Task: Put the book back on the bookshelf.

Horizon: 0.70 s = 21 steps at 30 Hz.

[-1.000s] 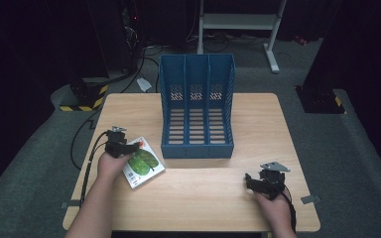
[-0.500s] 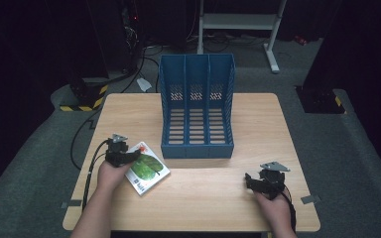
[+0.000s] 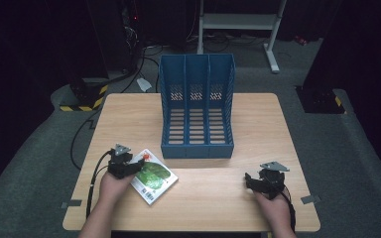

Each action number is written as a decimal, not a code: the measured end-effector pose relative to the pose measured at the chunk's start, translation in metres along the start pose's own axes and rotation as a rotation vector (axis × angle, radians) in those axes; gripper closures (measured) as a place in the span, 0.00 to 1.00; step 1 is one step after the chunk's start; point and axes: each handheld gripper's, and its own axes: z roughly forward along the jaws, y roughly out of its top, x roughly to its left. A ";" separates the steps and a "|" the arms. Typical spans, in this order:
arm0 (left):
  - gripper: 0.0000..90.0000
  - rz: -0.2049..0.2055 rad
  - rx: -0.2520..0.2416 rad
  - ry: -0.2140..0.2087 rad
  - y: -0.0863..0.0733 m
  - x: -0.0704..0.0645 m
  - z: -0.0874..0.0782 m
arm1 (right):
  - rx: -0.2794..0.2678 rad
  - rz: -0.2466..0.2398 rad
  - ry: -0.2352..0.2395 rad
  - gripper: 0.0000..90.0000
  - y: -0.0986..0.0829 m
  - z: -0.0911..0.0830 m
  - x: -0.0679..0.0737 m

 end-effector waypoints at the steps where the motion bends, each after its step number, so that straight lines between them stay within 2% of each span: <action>1: 0.47 0.000 0.001 0.001 -0.001 -0.001 -0.001 | 0.000 0.000 0.000 0.16 0.000 0.000 0.000; 6: 0.47 0.004 -0.009 -0.009 -0.007 -0.011 -0.005 | 0.000 -0.001 0.001 0.16 0.000 0.000 0.000; 10: 0.47 0.014 -0.014 -0.021 -0.012 -0.024 -0.009 | 0.004 -0.003 0.010 0.16 -0.001 -0.001 0.000; 17: 0.47 0.011 -0.004 -0.034 -0.017 -0.032 -0.015 | 0.009 -0.048 0.055 0.16 -0.001 -0.002 0.001; 18: 0.47 -0.013 -0.013 -0.033 -0.021 -0.033 -0.017 | 0.012 -0.055 0.054 0.17 -0.001 -0.003 0.002; 19: 0.47 -0.013 -0.013 -0.033 -0.021 -0.033 -0.017 | 0.012 -0.055 0.054 0.17 -0.001 -0.003 0.002; 20: 0.47 -0.049 -0.027 -0.039 -0.025 -0.033 -0.018 | 0.014 -0.053 0.055 0.19 -0.001 -0.003 0.002; 21: 0.46 -0.055 -0.028 -0.046 -0.027 -0.031 -0.019 | 0.014 -0.052 0.054 0.21 -0.001 -0.004 0.001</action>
